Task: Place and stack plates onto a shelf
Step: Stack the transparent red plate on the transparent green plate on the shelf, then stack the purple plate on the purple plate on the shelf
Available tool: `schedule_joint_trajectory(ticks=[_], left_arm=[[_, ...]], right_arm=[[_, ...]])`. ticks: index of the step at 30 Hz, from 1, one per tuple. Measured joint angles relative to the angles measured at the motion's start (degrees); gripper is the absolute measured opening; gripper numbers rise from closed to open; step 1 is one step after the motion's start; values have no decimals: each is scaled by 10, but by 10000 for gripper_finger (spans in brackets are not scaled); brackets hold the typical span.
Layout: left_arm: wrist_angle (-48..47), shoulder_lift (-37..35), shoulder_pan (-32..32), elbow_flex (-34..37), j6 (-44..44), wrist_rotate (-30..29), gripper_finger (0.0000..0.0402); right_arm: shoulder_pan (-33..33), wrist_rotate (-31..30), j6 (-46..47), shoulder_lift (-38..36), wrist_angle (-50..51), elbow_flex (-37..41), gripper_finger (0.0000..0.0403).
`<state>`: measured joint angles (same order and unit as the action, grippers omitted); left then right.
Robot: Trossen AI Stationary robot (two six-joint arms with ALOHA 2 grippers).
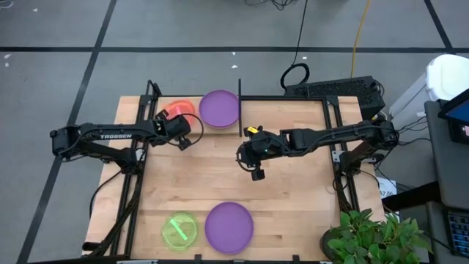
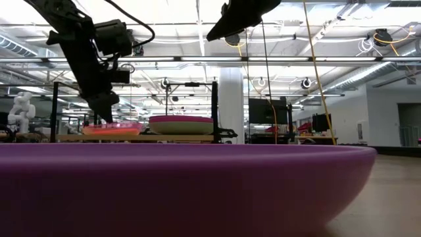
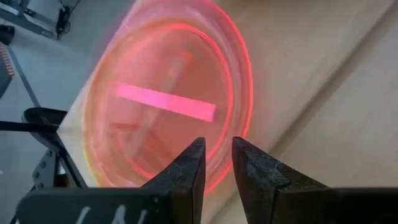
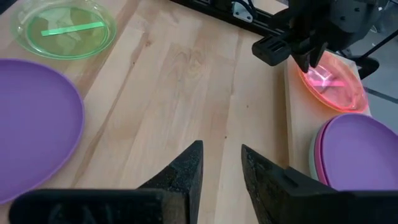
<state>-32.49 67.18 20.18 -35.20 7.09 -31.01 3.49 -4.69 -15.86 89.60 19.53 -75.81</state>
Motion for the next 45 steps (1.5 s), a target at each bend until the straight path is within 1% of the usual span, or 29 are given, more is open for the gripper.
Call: schedule_joint_trajectory(ticks=[5, 14, 18, 20, 26, 32, 38, 45], left_arm=[[14, 0, 0, 0, -6, -25, 85], [14, -1, -2, 0, -9, -25, 85], [8, -1, -14, -4, -9, -19, 85], [7, -1, -24, -11, -10, -7, 85], [6, -1, -63, -34, -23, 60, 85], [5, -1, -113, -41, -28, 105, 85], [-3, -1, -159, -41, -29, 125, 85], [-7, -1, -205, -41, 2, 131, 85]], right_arm=[[0, 0, 0, 0, 0, 0, 93], [0, 0, 0, 0, 0, 0, 93], [0, 0, -2, 0, 0, 0, 93], [0, 0, 4, 0, 0, 0, 93], [12, 0, 36, 0, -10, 0, 93], [50, 1, 76, 0, -13, 0, 93], [101, 2, 138, 0, -5, 0, 93], [179, 1, 157, 12, 4, -1, 93]])
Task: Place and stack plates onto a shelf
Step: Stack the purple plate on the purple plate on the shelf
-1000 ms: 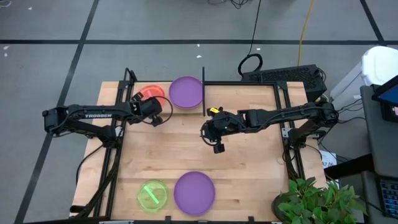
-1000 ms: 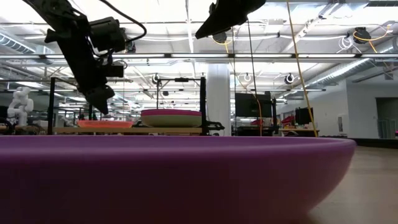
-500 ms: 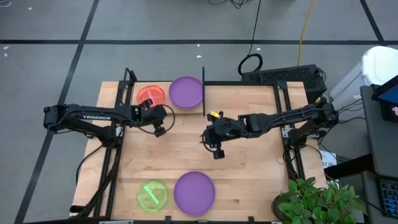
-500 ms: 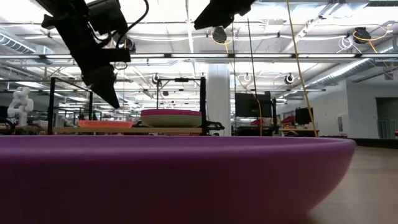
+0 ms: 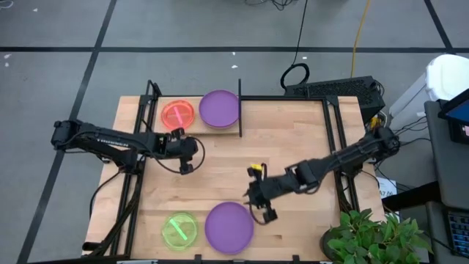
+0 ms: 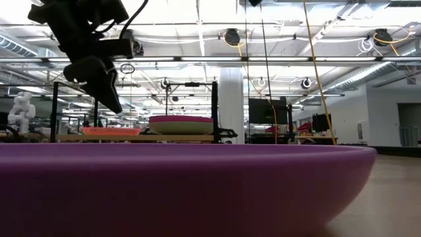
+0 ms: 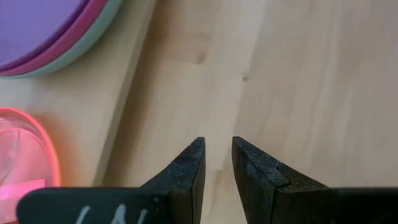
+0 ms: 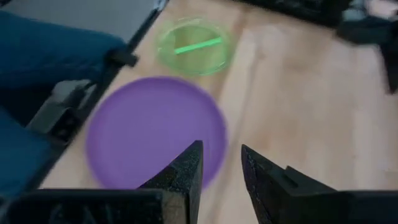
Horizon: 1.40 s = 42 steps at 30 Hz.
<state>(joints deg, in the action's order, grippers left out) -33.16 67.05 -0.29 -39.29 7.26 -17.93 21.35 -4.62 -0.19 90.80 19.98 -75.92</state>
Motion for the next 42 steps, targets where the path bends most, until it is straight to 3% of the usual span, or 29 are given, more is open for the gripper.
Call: schedule_joint_trajectory(ticks=[11, 23, 31, 33, 42], left_arm=[[3, 0, -61, 0, 74, 1, 85], [3, 0, -115, 0, 158, 0, 85], [4, 0, -141, 0, 209, -1, 85], [4, 0, -146, 0, 218, -3, 85], [10, 0, -152, 0, 218, -16, 85]], right_arm=[[46, 17, 32, 76, 21, 0, 93], [80, 32, -110, 160, 2, 1, 95], [98, 35, -197, 182, -30, 1, 129], [99, 59, -211, 186, -30, 1, 135], [109, 77, -321, 185, -15, 1, 127]])
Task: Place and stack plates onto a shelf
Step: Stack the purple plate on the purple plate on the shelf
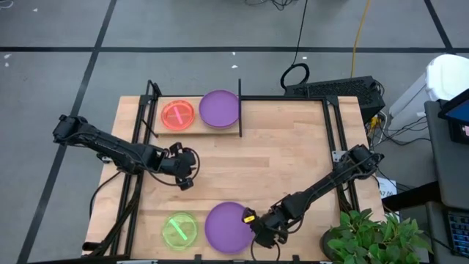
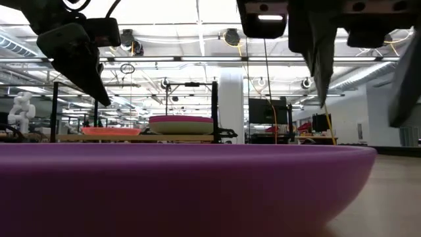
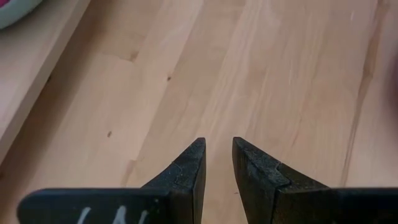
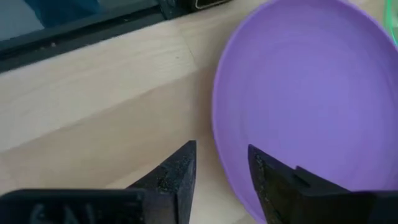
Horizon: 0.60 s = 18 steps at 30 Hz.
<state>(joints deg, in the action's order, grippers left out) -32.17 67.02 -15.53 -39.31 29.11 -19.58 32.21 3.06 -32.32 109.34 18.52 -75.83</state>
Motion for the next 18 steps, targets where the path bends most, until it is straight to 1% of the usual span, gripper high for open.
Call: schedule_joint_trajectory(ticks=[6, 11, 14, 18], left_arm=[[10, 0, 0, 0, -33, 0, 85], [8, 0, 0, 0, -36, 0, 85], [8, 0, 0, 0, -35, 0, 85], [8, 0, 0, 0, -37, 0, 85]], right_arm=[[-13, -4, -62, 18, -3, 7, 116], [-24, -5, -121, 46, -3, 6, 101], [-29, -18, -162, 49, -5, 6, 81], [-35, -27, -197, 49, -2, 6, 41]])
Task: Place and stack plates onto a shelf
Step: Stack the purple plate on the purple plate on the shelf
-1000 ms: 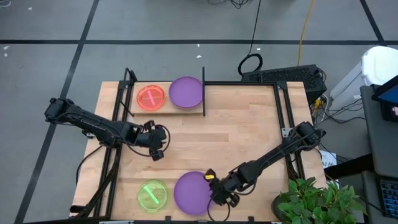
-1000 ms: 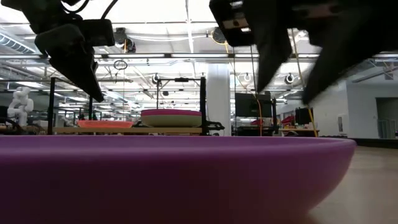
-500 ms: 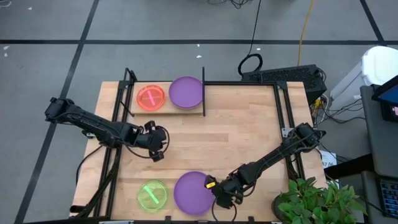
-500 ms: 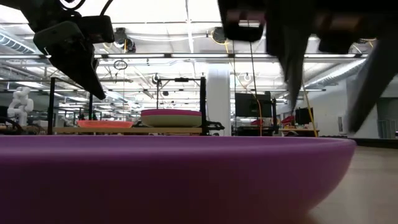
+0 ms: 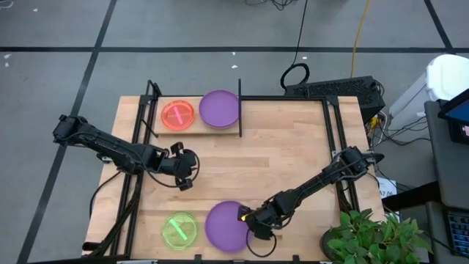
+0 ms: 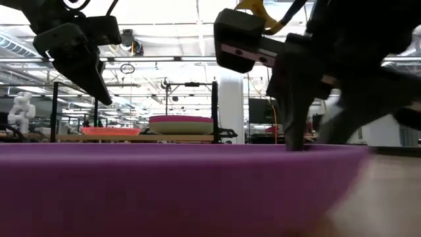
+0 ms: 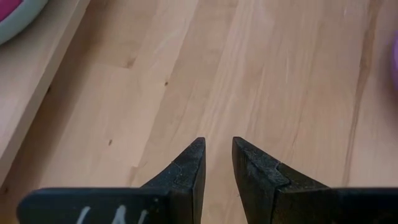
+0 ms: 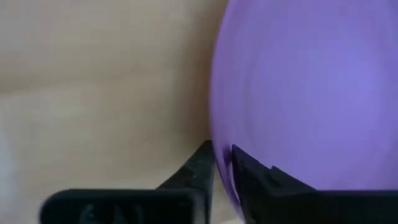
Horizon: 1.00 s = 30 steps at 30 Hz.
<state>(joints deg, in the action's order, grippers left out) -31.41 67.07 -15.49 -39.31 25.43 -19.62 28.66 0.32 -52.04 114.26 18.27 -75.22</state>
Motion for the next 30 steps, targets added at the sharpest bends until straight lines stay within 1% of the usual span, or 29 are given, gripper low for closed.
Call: schedule_joint_trajectory(ticks=[2, 4, 6, 10, 12, 15, 18, 23, 27, 30], left_arm=[[0, 0, 0, 0, -9, 0, 85], [0, 0, 0, 0, -19, 0, 85], [0, 0, 0, 0, -28, 0, 85], [0, 0, 0, 0, -51, 0, 85], [0, 0, 0, 0, -61, 0, 85], [0, 0, 0, 0, -73, 0, 85], [-1, 0, 0, 0, -80, 0, 85], [-9, 0, 0, 0, -91, 3, 85], [-41, 0, 0, 0, -88, 1, 85], [-58, -2, 0, 0, -88, -20, 85]], right_arm=[[-3, -8, -9, 0, -2, 0, 19], [-7, -12, -14, 0, -5, 0, 7], [-9, -25, -14, 0, -5, 0, 7], [-12, -86, -18, -4, -7, 0, 5], [-17, -105, -15, -9, -10, 1, 4], [-27, -112, -3, -23, -23, 1, 3], [-34, -136, 9, -41, -36, 1, 2], [-47, -174, 35, -72, -30, 1, 2], [-59, -183, 73, -101, 0, 1, 1], [-70, -183, 95, -117, 29, 1, 1]])
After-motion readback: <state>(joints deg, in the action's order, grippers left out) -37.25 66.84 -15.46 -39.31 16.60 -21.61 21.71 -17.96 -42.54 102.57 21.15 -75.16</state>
